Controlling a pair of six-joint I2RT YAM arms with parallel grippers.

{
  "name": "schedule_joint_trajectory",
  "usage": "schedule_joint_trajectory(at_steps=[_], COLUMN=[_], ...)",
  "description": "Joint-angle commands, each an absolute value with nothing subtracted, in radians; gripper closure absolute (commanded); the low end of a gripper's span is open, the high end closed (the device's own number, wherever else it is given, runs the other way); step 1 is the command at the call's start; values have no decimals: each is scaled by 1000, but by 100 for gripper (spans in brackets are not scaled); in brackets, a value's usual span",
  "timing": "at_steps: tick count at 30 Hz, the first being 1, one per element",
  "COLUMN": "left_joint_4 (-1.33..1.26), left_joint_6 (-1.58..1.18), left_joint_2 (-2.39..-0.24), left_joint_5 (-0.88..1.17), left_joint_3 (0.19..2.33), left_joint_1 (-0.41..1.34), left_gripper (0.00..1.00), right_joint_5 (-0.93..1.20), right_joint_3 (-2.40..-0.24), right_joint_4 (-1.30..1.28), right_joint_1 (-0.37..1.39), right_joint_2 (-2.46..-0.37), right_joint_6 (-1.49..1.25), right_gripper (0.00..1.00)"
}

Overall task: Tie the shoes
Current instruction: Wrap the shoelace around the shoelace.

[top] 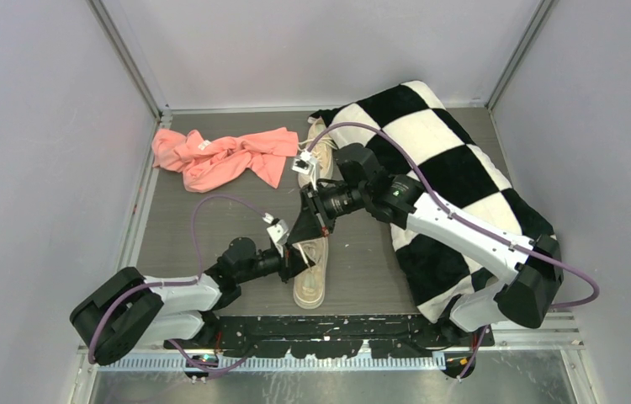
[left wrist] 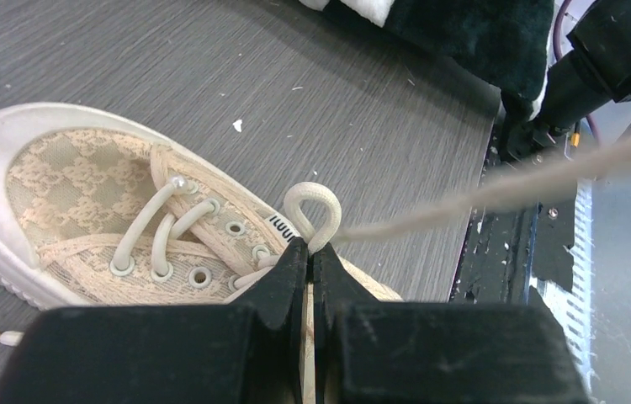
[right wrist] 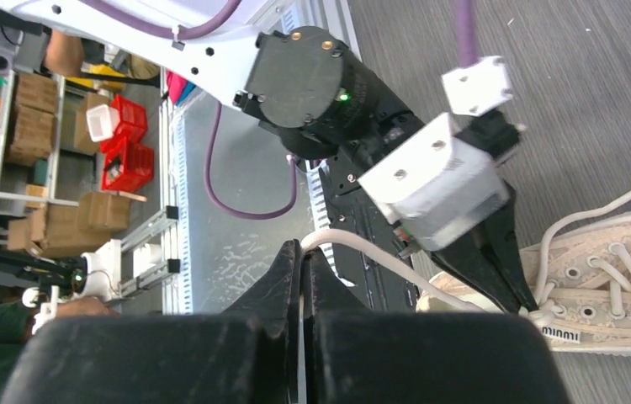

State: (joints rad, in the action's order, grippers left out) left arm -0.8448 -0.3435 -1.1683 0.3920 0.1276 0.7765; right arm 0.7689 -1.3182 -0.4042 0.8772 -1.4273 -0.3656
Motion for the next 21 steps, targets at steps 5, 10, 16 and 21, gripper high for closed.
schedule_joint_trajectory(at_steps=[5,10,16,21], left_joint_4=[-968,-958,-953,-953], left_joint_6=[-251,-225,-209,-137], left_joint_2=[-1173,-1157,-1148,-1140], left_joint_5=[473,462,400,351], left_joint_3=[111,109,109,107], left_joint_1=[777,777,778,777], left_gripper=[100,100,100,100], right_joint_5=[922,975,1010,1043], right_joint_3=[-1184,-1121,-1108,-1086], right_joint_4=[-104,56,133,190], right_joint_1=[779,752,746,746], right_joint_2=[-1404,-1431,-1416,-1377], right_joint_6=[-542,-642,-718,-782], right_gripper=[99,99,99,99])
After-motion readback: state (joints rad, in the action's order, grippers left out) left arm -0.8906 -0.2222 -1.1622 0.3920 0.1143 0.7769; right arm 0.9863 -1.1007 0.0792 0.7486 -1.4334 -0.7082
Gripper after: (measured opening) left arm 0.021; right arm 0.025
